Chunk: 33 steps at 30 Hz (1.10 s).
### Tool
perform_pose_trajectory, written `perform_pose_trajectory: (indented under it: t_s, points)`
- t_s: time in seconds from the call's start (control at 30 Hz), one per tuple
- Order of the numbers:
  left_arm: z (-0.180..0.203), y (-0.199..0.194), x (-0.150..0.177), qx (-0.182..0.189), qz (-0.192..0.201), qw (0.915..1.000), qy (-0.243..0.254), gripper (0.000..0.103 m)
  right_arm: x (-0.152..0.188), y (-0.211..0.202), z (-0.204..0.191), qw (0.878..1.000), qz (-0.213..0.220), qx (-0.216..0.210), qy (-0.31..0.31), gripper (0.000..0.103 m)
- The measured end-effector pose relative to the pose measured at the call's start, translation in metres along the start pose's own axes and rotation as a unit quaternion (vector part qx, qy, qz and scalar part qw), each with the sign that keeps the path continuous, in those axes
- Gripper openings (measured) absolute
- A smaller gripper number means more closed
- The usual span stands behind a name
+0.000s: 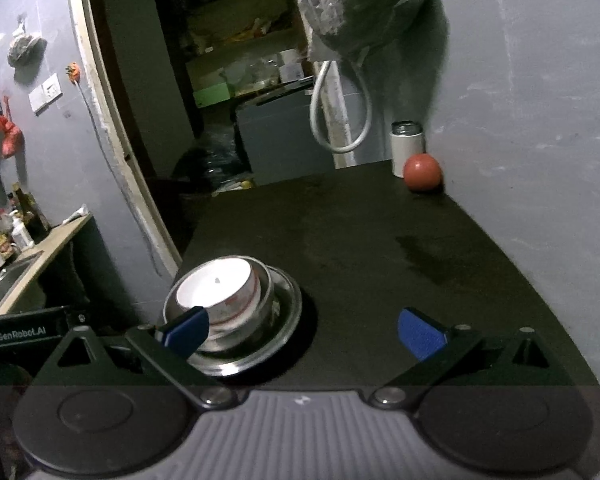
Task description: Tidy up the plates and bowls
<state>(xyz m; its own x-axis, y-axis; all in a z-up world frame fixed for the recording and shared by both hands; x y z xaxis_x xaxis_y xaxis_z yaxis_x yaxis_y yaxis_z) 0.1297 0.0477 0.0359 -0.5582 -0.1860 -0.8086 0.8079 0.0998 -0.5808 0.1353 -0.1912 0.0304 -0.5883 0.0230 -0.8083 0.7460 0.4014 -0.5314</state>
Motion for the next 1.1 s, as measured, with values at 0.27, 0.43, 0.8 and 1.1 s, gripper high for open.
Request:
perform_pose_trajectory:
  t_s: [0.27, 0.43, 0.8, 1.1]
  points:
    - [-0.018, -0.037, 0.028, 0.039, -0.007, 0.9986, 0.035, 0.102, 0.034, -0.044, -0.023, 0.997, 0.016, 0.066, 0.031, 0.103]
    - [-0.034, -0.056, 0.047, 0.052, -0.012, 0.9978, 0.039, 0.102, 0.061, -0.065, -0.041, 0.995, 0.014, 0.089, 0.04, 0.103]
    - [-0.05, -0.071, 0.069, 0.073, -0.027, 0.9953, 0.057, 0.102, 0.095, -0.089, -0.066, 0.992, 0.002, 0.119, 0.043, 0.103]
    - [-0.053, -0.074, 0.071, 0.076, -0.026, 0.9951, 0.057, 0.102, 0.101, -0.095, -0.073, 0.992, -0.002, 0.123, 0.037, 0.103]
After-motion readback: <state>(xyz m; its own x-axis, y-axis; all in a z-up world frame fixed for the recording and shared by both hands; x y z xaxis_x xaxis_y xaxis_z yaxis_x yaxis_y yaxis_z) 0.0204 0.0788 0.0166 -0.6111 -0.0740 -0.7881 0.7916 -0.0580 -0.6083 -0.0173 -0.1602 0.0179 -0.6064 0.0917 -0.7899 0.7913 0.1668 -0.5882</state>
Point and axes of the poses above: each gripper's, at about its wrist camera, not at the fingertips, and y roughly the way its jaws point, z to its right, x to its underside, the point moved 2 cm from there along y, roughly the way its jaws point, and after that the axes turned 2 degrees about x, right-handed, at the moved point
